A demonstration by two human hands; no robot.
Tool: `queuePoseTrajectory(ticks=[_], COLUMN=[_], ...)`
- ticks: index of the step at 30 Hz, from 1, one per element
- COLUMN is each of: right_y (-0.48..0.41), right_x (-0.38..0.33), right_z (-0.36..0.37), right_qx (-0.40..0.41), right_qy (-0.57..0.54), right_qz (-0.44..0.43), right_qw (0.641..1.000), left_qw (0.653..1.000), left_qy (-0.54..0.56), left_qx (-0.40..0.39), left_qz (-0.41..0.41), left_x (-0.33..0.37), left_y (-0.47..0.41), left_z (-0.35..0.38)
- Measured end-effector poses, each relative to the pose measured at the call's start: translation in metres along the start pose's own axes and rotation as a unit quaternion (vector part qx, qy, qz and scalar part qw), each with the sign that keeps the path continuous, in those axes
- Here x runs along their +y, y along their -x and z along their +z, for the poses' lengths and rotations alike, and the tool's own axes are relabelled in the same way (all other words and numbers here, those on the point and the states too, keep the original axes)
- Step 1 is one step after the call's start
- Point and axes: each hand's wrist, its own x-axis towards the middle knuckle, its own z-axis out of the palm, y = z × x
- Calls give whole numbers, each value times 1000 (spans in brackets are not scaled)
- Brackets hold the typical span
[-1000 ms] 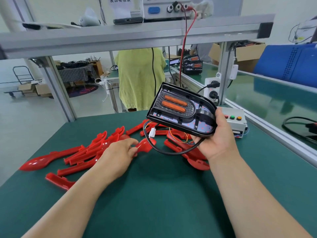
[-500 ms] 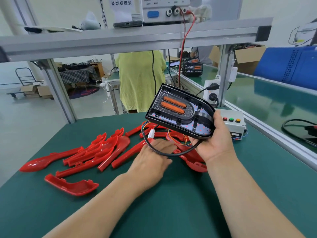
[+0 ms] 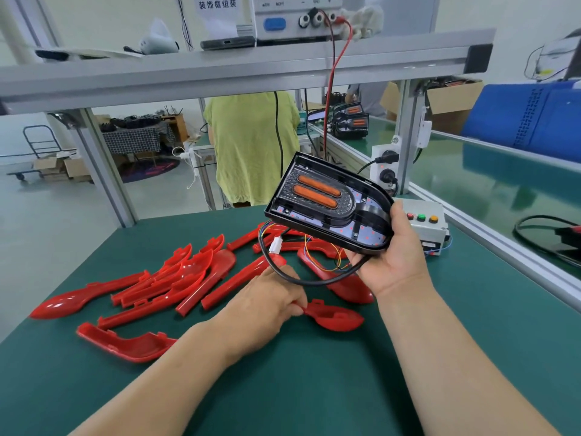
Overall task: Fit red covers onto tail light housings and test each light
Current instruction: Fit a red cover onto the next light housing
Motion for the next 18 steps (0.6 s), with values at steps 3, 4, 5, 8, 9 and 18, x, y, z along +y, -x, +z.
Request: queuePoseTrajectory(ticks=[3,4,5,8,9,18], right_y=[0,0,-1,-1,-1,0], right_x=[1,2,2,4,4,10], right_z=[0,-1,-1,-2,-2,-2], right_qx=[2,2,1,-1,-4,-33], right_qy=[-2,-3,-3,4,7,36], right_qz=[1,3,4,13,16,52], right_qw=[1000,1000,1000,1000,1000,998], left_qw=[997,993,987,970,967,973], left_qy=[50,72,92,133,135,127], left_qx=[-37,-44,-53,-89,-98,-13], left_qz=[-53,-88,-122,-183,-192,-191], left_x=[-2,-3,-5,-12,-15,-26], left_y=[9,12,13,18,19,25], left_z=[-12,-16,-20,-29,-31,-29])
